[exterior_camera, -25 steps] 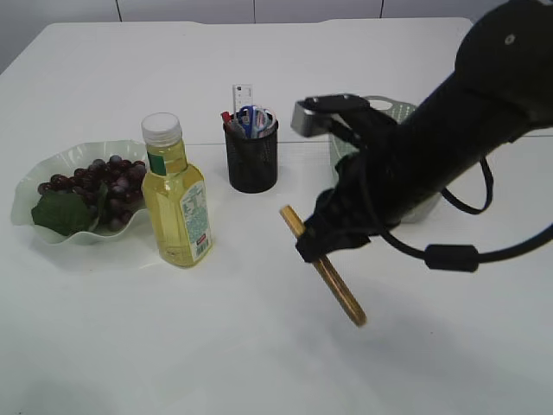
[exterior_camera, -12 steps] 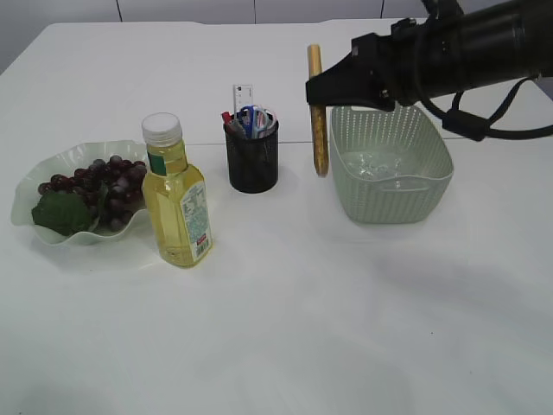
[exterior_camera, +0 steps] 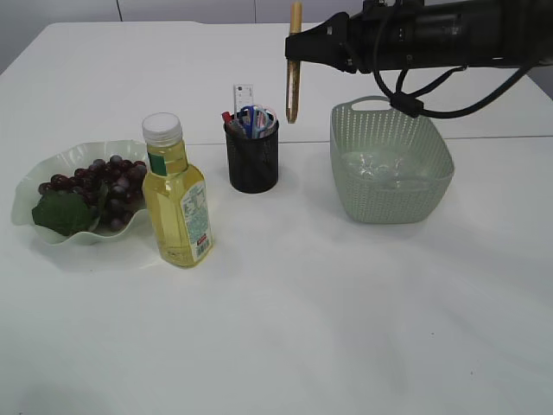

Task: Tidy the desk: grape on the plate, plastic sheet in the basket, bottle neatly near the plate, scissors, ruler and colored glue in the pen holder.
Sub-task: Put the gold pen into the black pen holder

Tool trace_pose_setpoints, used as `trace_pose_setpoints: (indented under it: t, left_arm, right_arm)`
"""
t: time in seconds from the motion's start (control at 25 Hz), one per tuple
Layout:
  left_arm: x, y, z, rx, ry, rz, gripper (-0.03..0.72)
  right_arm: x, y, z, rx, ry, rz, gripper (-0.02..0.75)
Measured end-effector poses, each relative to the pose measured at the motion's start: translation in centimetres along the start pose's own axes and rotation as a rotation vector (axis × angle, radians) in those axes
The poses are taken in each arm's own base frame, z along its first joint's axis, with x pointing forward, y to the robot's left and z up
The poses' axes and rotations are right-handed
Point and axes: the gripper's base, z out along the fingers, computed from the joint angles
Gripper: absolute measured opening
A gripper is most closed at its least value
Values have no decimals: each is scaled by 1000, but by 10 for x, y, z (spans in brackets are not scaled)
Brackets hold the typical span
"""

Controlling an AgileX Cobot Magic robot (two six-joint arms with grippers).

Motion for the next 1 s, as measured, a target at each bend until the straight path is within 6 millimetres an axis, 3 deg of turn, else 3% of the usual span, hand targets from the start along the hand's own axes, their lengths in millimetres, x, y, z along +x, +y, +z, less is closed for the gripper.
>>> trace_pose_setpoints:
  t: [0.48, 1.0]
  left_arm:
    - [0, 1, 0, -11, -1, 7, 433]
    - [-3, 1, 0, -11, -31, 9, 433]
  right_arm:
    - [17, -62, 44, -7, -113, -256, 83]
    - [24, -85, 64, -42, -141, -359, 82]
